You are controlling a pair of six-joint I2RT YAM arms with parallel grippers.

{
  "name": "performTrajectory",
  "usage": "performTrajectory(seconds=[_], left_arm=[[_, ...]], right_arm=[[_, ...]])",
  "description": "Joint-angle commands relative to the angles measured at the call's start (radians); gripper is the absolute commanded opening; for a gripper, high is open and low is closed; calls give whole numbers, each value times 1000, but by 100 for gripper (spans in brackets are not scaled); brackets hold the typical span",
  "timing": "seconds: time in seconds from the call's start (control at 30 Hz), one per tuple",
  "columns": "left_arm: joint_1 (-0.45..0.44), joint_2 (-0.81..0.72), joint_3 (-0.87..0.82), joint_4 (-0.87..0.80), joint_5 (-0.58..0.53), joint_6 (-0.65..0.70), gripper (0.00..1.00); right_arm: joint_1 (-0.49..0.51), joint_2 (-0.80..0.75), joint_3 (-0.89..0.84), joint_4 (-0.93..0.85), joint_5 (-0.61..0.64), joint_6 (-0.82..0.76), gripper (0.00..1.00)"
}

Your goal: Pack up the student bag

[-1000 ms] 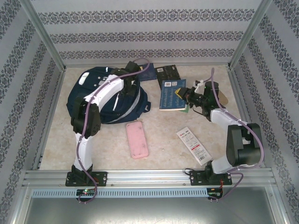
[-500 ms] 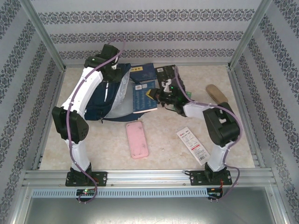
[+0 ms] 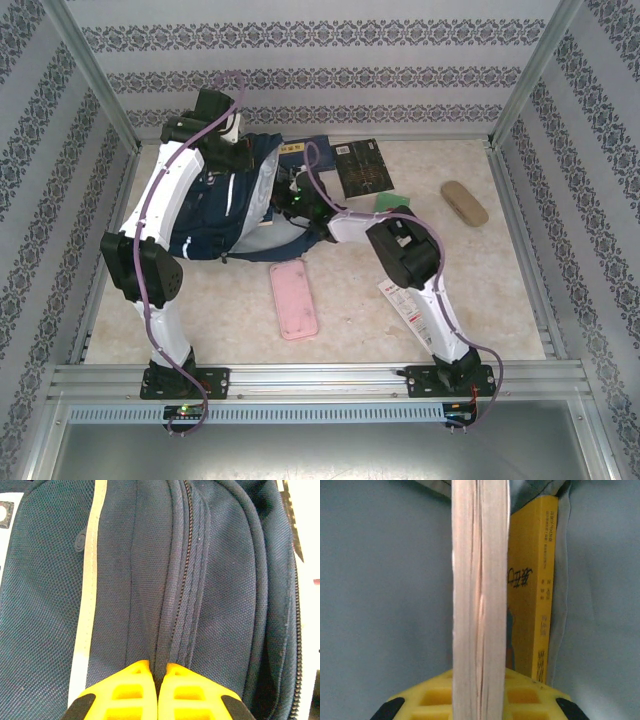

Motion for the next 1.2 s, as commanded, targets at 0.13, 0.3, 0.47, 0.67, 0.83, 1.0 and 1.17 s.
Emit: performTrajectory(seconds=[0.13, 0.3, 0.47, 0.67, 0.83, 1.0, 1.17], left_arm=[[3, -67, 56, 93, 149, -91, 0], [4, -70, 43, 114, 183, -118, 0], [3, -76, 46, 95, 147, -92, 0], [11, -72, 42, 80, 110, -66, 0], [30, -67, 34, 81, 96, -53, 0], [47, -66, 19, 84, 100, -48, 0], [49, -66, -3, 103, 135, -60, 0]], right_arm=[[73, 147, 254, -21, 188, 26, 0], [104, 227, 403, -160, 212, 10, 0], [107, 195, 389, -240, 190, -26, 65], [92, 60, 286, -323, 171, -112, 98], [79, -29, 201, -354, 157, -109, 98], [69, -84, 162, -464, 143, -128, 98], [65, -92, 191, -628, 140, -198, 98]])
